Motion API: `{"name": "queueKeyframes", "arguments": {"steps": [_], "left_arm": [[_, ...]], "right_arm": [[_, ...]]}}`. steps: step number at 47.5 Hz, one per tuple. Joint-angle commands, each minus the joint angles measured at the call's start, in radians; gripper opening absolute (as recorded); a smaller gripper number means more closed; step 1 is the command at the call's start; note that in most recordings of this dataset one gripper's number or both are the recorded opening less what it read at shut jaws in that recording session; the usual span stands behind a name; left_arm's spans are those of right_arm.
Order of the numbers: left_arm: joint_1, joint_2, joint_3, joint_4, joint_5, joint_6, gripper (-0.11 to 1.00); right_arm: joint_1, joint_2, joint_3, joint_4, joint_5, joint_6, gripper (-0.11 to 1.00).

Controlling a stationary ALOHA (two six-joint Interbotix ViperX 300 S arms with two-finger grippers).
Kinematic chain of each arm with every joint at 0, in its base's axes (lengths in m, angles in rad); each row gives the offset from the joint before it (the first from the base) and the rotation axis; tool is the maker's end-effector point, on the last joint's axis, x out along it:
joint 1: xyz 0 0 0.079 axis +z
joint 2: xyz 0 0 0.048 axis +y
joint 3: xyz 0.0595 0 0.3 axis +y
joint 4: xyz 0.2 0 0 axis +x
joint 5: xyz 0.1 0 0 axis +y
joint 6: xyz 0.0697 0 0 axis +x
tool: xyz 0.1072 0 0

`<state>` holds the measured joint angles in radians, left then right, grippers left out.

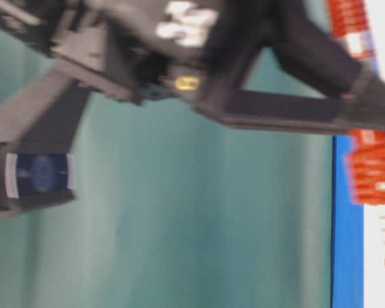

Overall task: Touch the tip of the soldering iron to the mark.
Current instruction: 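Lift the soldering iron tip-down and carry it over the red dots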

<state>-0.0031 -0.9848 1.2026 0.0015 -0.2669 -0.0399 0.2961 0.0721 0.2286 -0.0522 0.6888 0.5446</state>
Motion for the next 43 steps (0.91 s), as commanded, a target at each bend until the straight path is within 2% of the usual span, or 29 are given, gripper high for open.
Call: {"name": "queueKeyframes", "arguments": {"steps": [1,10,16,33,43], "left_arm": [[0.002,0.003,-0.012,0.000,-0.008,-0.002,0.00],[0.002,0.003,-0.011,0.002,-0.008,-0.002,0.00],[0.002,0.003,-0.011,0.002,-0.006,-0.003,0.00],[0.002,0.003,-0.011,0.000,-0.006,-0.003,0.00],[0.000,0.003,-0.012,0.000,-0.006,-0.003,0.00]], "right_arm": [[0.002,-0.032,-0.028,-0.012,0.009,0.003,0.06],[-0.017,-0.037,-0.026,-0.034,0.011,0.000,0.06],[-0.061,-0.046,-0.021,-0.041,0.017,-0.025,0.06],[-0.261,-0.086,0.011,-0.051,0.066,-0.230,0.06],[-0.380,-0.092,0.011,-0.049,0.078,-0.379,0.06]]}}
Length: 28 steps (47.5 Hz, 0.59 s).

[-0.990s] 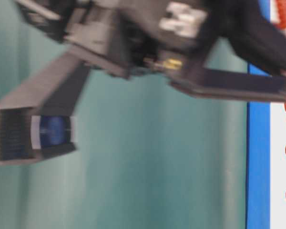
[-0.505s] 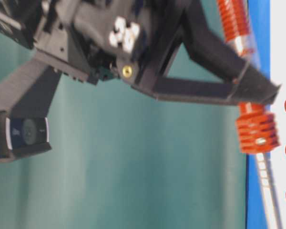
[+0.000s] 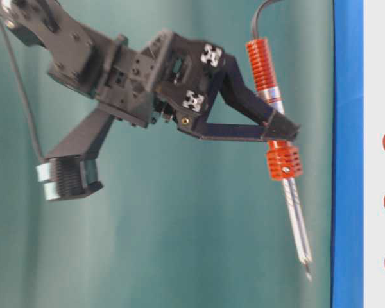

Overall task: Touch the tip of the soldering iron to the mark.
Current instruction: 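Lift the soldering iron tip-down and carry it over the red dots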

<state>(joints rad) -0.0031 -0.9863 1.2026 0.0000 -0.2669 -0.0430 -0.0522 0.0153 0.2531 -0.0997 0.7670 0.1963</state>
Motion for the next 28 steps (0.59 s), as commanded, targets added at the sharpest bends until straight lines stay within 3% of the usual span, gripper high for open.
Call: {"name": "queueKeyframes", "arguments": {"steps": [1,15,28], "left_arm": [[0.002,0.005,-0.011,0.002,-0.006,0.000,0.00],[0.002,0.005,-0.011,0.002,-0.006,0.002,0.00],[0.002,0.005,-0.012,0.002,-0.006,0.002,0.00]], "right_arm": [[-0.049,-0.035,-0.015,0.000,-0.002,-0.051,0.06],[-0.163,-0.035,-0.025,0.011,-0.006,-0.156,0.06],[-0.167,-0.035,-0.026,0.034,-0.029,-0.183,0.06]]}}
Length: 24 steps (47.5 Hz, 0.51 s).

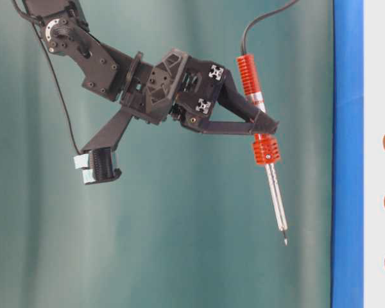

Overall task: Touch the tip of the soldering iron to the mark.
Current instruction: 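Lift the soldering iron tip-down and carry it over the red dots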

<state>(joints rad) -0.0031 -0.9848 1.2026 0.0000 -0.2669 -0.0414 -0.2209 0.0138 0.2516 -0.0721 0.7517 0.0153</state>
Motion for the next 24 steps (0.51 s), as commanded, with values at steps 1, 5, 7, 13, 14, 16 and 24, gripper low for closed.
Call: {"name": "queueKeyframes", "arguments": {"steps": [1,5,7,13,14,16,24], "left_arm": [[0.002,0.003,-0.012,0.002,-0.006,0.000,0.00],[0.002,0.003,-0.012,0.002,-0.006,0.000,0.00],[0.002,0.003,-0.011,0.002,-0.006,0.000,0.00],[0.002,0.003,-0.012,0.002,-0.006,0.000,0.00],[0.002,0.003,-0.012,0.003,-0.006,0.000,0.00],[0.002,0.003,-0.012,0.002,-0.006,0.000,0.00],[0.002,0.003,-0.012,0.002,-0.006,0.000,0.00]], "right_arm": [[0.003,-0.034,-0.025,0.006,-0.017,-0.002,0.06],[0.005,-0.034,-0.025,0.006,-0.023,-0.006,0.06],[0.006,-0.032,-0.026,0.006,-0.025,-0.008,0.06],[0.008,-0.031,-0.026,0.008,-0.025,-0.008,0.06],[0.008,-0.029,-0.026,0.008,-0.025,-0.009,0.06],[0.008,-0.028,-0.026,0.008,-0.021,-0.009,0.06],[0.014,-0.014,-0.043,0.020,0.046,-0.025,0.06]]}}
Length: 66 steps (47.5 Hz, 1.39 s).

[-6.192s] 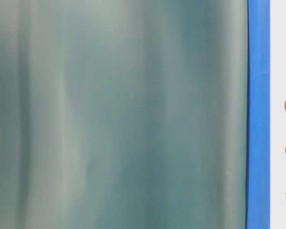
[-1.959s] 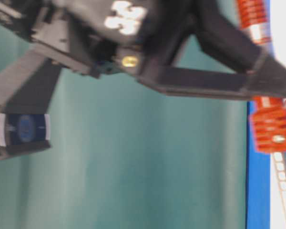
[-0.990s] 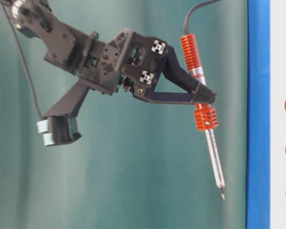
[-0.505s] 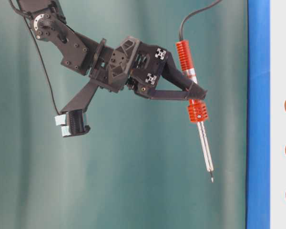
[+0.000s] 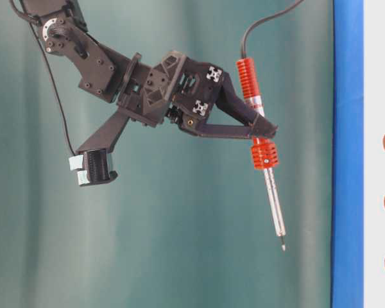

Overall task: Touch the tip of the soldering iron to the mark.
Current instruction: 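Lift the soldering iron tip-down and carry it over the red dots, then lower the iron tip onto the middle red dot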

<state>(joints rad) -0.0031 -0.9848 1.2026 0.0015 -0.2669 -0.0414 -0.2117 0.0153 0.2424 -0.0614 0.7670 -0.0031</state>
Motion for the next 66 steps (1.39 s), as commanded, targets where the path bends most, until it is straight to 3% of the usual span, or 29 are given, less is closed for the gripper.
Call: {"name": "queueKeyframes", "arguments": {"steps": [1,9,17,43,66], "left_arm": [[0.002,0.003,-0.012,0.000,-0.006,0.000,0.00],[0.002,0.003,-0.012,0.002,-0.006,0.000,0.00],[0.002,0.003,-0.012,0.000,-0.006,0.000,0.00],[0.002,0.003,-0.012,0.002,-0.006,0.000,0.00],[0.002,0.003,-0.012,0.000,-0.006,-0.002,0.00]], "right_arm": [[0.006,-0.012,-0.040,0.015,0.058,-0.012,0.06],[0.006,0.014,-0.081,0.025,0.222,-0.020,0.06],[0.006,0.034,-0.114,0.025,0.305,-0.031,0.06],[0.006,0.040,-0.123,0.025,0.291,-0.035,0.06],[0.015,0.107,-0.123,0.026,0.193,-0.035,0.06]]}}
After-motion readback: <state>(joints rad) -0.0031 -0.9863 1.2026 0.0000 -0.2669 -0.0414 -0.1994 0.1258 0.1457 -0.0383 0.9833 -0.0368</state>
